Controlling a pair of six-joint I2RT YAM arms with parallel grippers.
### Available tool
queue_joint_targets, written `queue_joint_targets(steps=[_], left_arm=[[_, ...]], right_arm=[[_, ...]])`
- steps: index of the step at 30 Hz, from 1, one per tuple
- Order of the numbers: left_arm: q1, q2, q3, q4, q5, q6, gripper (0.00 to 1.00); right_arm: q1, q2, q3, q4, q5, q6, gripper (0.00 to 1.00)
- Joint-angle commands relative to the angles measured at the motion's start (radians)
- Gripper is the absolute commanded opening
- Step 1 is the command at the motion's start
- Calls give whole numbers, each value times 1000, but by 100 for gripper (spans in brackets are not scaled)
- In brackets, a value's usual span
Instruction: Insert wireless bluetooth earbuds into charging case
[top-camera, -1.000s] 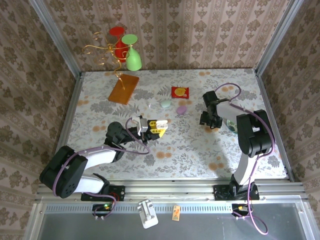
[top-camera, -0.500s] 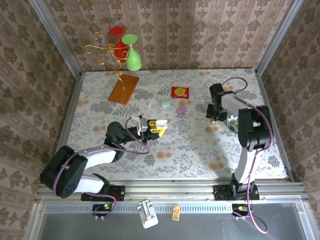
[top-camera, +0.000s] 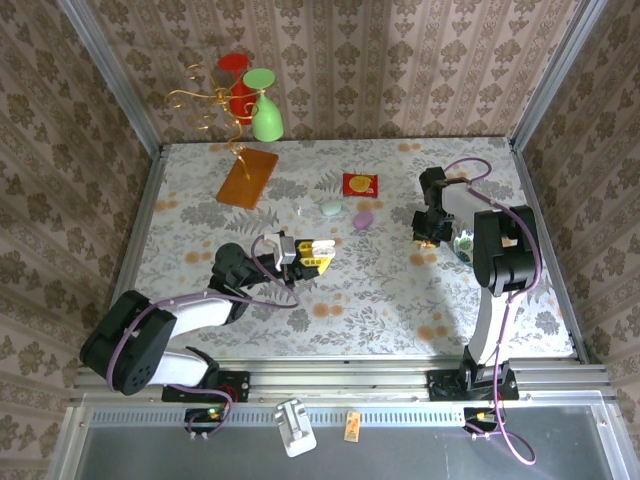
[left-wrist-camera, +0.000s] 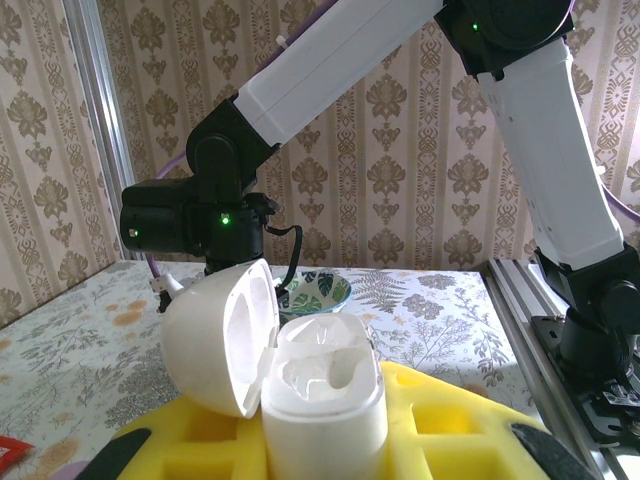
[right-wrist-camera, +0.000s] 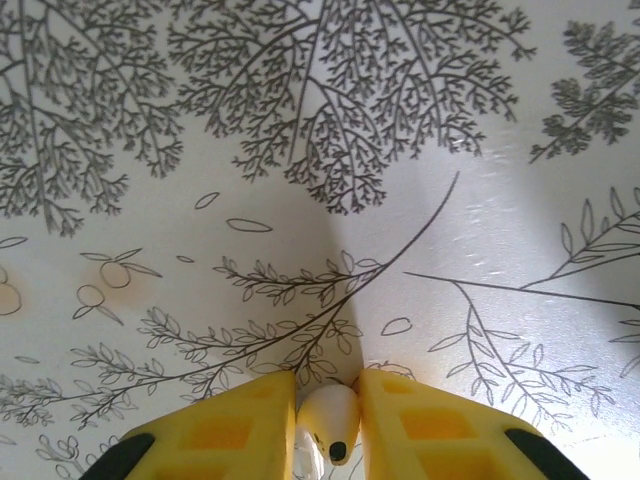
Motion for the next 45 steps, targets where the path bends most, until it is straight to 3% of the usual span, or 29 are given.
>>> queue_joint_targets(steps=[1,9,17,27,33,40,45], left_arm=[[8,-2,11,25,16,20,9],[9,-12,6,25,13,24,9],[15,5,8,25,4,16,10],[13,29,11,24,-24,12,10],[12,72,12,23,-101,-1,9],[-3,158,35,27,-294,-28,10],[-24,218,66,28,-373,-24,10]], right_arm=[[-6,3,-6,-20,-24,5,21],[7,-89,-115,82,-92,32,20],[80,-219,-264,264,-113,39,22],[176,-288,-330,411,-123,33,23],[227,-369,-375,490,-67,13,22],[292,-488,-429,556,15,-1,22],[320,-543,-432,566,15,5,23]])
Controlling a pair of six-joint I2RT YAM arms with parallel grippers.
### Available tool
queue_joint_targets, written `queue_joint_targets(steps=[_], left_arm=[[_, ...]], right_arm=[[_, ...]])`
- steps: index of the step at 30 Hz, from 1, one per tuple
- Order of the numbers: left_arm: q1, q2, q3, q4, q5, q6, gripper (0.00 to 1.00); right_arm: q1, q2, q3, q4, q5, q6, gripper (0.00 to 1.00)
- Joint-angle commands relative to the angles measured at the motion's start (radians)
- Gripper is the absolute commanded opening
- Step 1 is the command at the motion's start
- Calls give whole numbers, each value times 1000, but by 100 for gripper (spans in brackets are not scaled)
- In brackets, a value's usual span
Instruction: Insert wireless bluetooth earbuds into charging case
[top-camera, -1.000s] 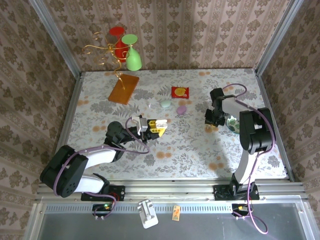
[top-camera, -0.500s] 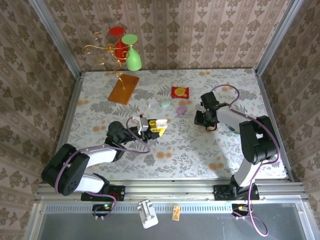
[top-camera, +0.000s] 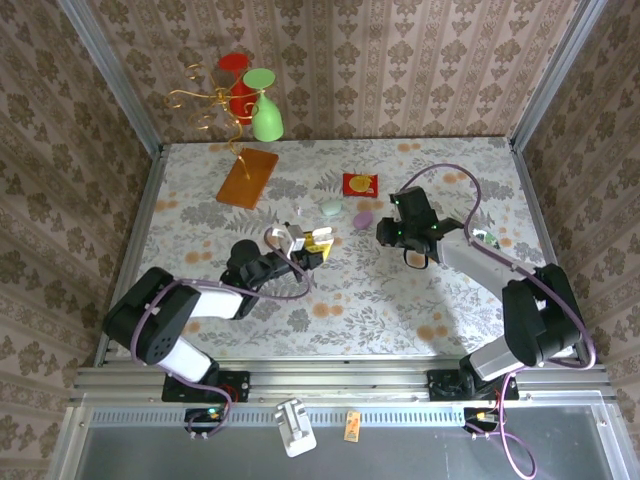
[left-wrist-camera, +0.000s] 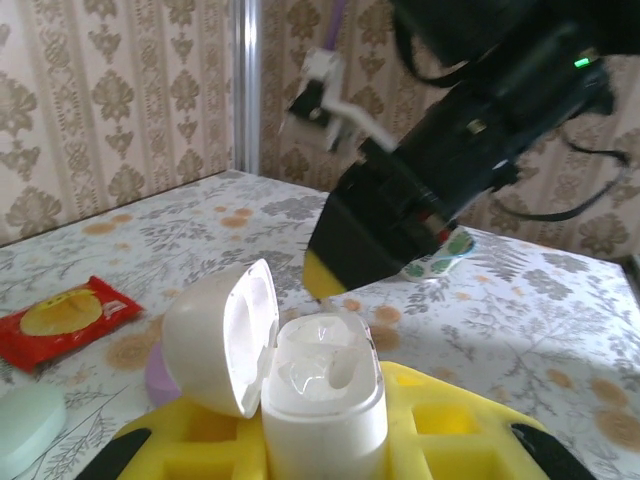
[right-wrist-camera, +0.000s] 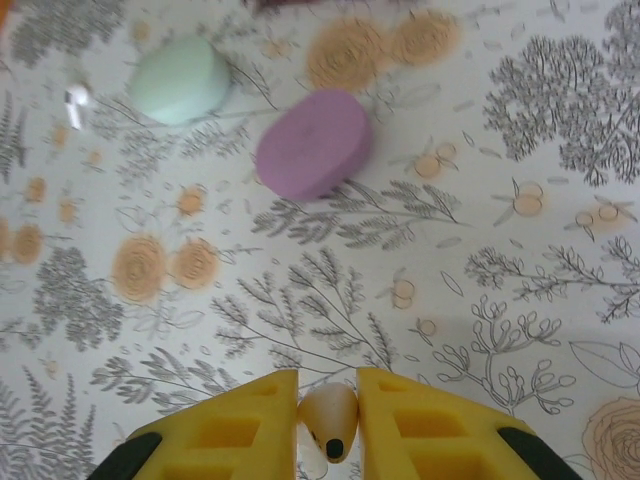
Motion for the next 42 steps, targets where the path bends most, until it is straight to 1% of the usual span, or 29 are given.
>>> queue_joint_targets(steps=[1,6,9,10,13,20,27,36,42], left_arm=[[-15,33,47,27,-91,-16,10],[-33,104,96,32,-124,-20,10],[-41,141,129,35,-111,-38,10],[-45,150,141,35,-105,-45,10],[-54,174,166,35,-94,-62,10],[-78,223,210,36,-95,-79,10],[-96,264,248,35,-86,-87,10],[-111,281,283,36,-74,-101,10],[-111,286,276,36,-84,-96,10]], right_arm=[[22,-49,-11,30,41,-7,23],[53,-85,-5,44,40,0,23],[67,-87,-2,59,23,10,23],[72,-121,-1,65,17,13,23],[79,-136,0,78,-6,21,23],[86,-160,-4,134,-60,49,23],[94,-153,14,157,-80,63,23],[108,-131,33,168,-102,78,23],[112,-151,40,150,-76,67,23]])
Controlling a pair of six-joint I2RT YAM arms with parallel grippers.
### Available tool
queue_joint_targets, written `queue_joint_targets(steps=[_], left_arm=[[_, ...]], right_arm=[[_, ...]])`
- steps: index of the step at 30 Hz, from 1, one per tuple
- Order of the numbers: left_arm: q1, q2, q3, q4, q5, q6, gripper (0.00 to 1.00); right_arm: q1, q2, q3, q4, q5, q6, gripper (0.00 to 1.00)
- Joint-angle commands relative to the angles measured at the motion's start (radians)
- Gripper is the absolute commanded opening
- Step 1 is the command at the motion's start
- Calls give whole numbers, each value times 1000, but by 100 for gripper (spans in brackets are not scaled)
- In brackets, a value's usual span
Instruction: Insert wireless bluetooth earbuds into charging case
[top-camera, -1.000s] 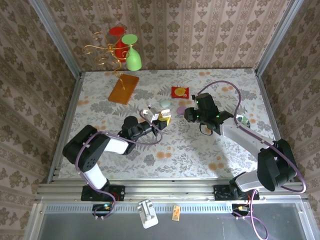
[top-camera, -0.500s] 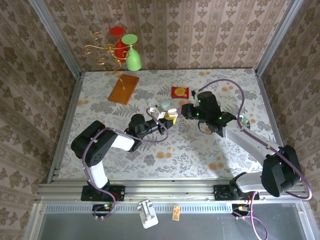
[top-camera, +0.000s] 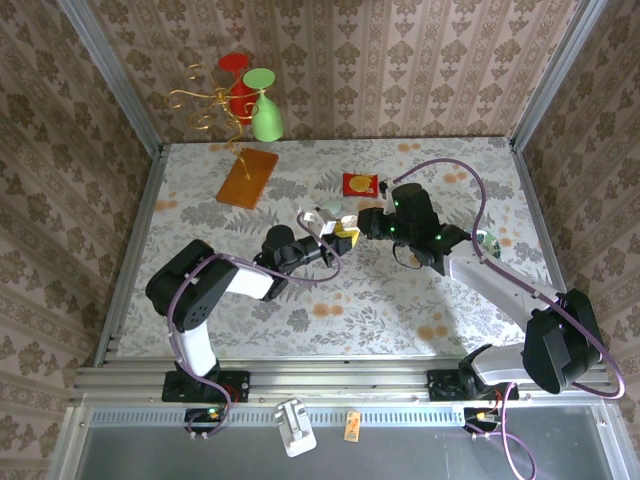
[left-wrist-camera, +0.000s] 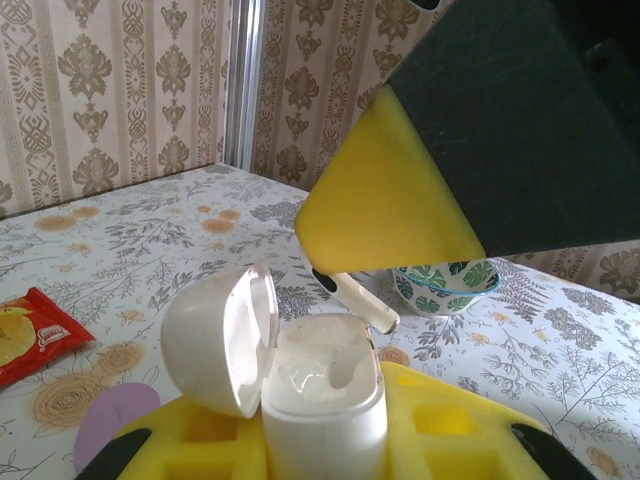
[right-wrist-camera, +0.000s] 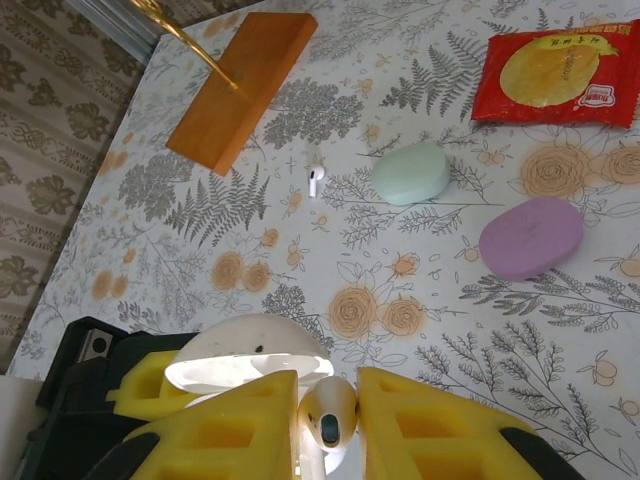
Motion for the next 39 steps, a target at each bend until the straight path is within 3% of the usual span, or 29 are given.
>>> queue_joint_targets(steps=[1,24,39], left_arm=[[-3,18,15,30,9,-13,10],[-20,21,46,31,45,-79,10],[-19,3,56,31,5,-161,10]], right_arm=[[7,-19,38,6,14,-1,23],[7,1,33,67,32,-15,23],[7,4,15,76,25,-15,23]])
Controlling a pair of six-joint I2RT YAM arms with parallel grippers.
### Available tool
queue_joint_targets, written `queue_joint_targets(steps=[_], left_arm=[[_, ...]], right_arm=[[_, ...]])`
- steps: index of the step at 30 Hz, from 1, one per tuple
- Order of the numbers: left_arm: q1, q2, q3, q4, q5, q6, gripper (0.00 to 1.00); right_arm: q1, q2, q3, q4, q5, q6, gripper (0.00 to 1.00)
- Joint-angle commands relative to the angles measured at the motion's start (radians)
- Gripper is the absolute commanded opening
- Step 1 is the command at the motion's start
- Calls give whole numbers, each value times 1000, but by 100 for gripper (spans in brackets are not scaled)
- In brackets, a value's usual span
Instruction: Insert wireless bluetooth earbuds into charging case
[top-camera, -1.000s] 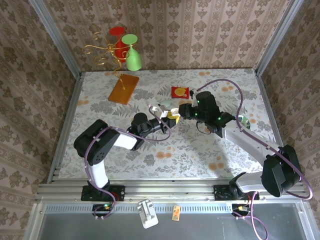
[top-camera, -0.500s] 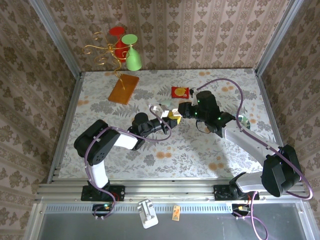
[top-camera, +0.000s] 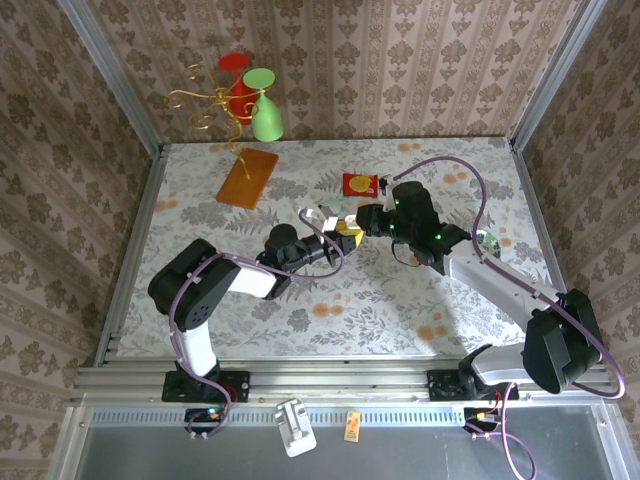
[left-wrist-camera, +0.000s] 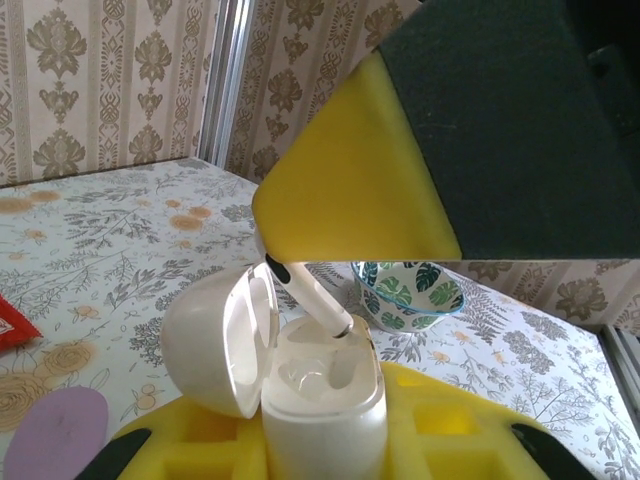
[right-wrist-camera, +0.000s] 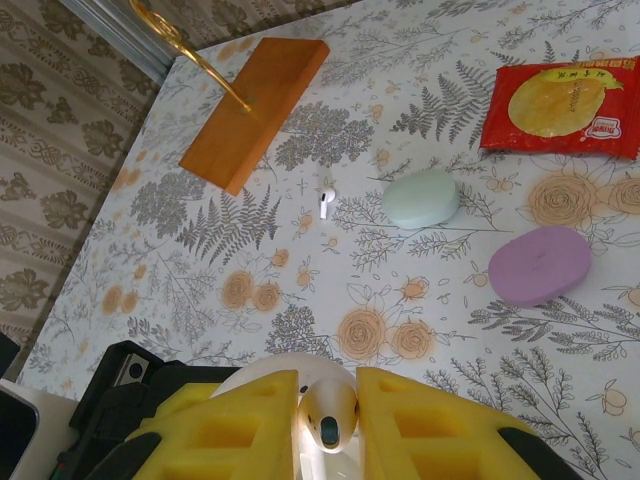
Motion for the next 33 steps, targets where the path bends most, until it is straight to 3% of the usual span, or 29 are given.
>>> queue_joint_targets(steps=[1,33], left_arm=[[-5,-6,29,32,-14,-44,10],[-4,-31,56,32,-61,-112,10]], right_arm=[[6,3,8,39,18,-11,22],[7,-33,-49,82,-8,-15,22]])
